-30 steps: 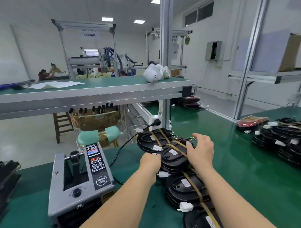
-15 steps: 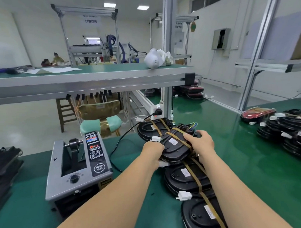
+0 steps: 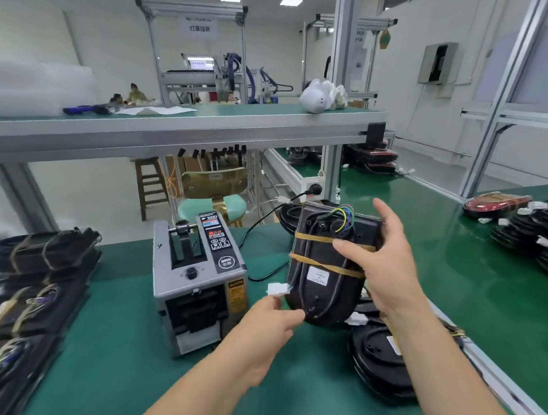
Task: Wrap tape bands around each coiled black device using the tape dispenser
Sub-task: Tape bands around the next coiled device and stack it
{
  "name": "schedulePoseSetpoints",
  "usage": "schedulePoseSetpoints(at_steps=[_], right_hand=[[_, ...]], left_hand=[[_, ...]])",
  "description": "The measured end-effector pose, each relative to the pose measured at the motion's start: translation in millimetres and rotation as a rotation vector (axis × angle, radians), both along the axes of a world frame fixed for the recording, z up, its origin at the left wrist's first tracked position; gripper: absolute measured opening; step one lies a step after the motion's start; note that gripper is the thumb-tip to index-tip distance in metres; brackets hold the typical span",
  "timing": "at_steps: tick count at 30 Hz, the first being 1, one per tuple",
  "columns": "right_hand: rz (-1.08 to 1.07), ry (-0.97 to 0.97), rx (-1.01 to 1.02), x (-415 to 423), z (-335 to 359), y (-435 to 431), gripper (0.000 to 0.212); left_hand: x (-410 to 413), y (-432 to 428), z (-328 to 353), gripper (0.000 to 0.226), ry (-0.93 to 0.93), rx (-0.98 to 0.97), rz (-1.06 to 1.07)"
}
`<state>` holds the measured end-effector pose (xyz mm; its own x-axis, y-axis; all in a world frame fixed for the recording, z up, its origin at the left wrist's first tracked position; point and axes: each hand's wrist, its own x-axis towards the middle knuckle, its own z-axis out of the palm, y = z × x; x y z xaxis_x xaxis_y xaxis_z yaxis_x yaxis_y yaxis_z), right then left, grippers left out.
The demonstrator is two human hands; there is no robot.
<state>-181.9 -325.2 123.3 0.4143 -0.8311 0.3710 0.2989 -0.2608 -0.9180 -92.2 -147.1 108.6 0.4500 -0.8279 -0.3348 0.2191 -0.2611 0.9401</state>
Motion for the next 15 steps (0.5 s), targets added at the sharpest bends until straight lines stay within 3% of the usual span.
schedulePoseSetpoints(at_steps=[3, 7, 9, 12, 15], right_hand=[[0.187, -0.031, -0.039, -2.6, -4.2, 33.6, 0.093], [0.341, -0.07, -0.052, 3.0, -11.7, 67.9, 0.096], [0.39, -0.067, -0.074, 8.4, -13.4, 83.6, 0.096], [0.465, -0.056, -0.093, 17.3, -17.9, 107.0, 0.098], [0.555, -0.032, -0.113, 29.7, -20.9, 134.9, 0.097]], left_hand=[[-0.1, 45.0, -6.9, 0.067, -0.125, 0.106, 0.048], [6.6, 92.1, -12.9, 0.064, -0.171, 0.106, 0.101], [18.1, 113.3, -19.8, 0.073, -0.156, 0.079, 0.22], [31.1, 133.2, -13.6, 0.083, -0.249, -0.066, 0.393], [42.6, 143.3, 0.6, 0.091, -0.392, -0.299, 0.434]])
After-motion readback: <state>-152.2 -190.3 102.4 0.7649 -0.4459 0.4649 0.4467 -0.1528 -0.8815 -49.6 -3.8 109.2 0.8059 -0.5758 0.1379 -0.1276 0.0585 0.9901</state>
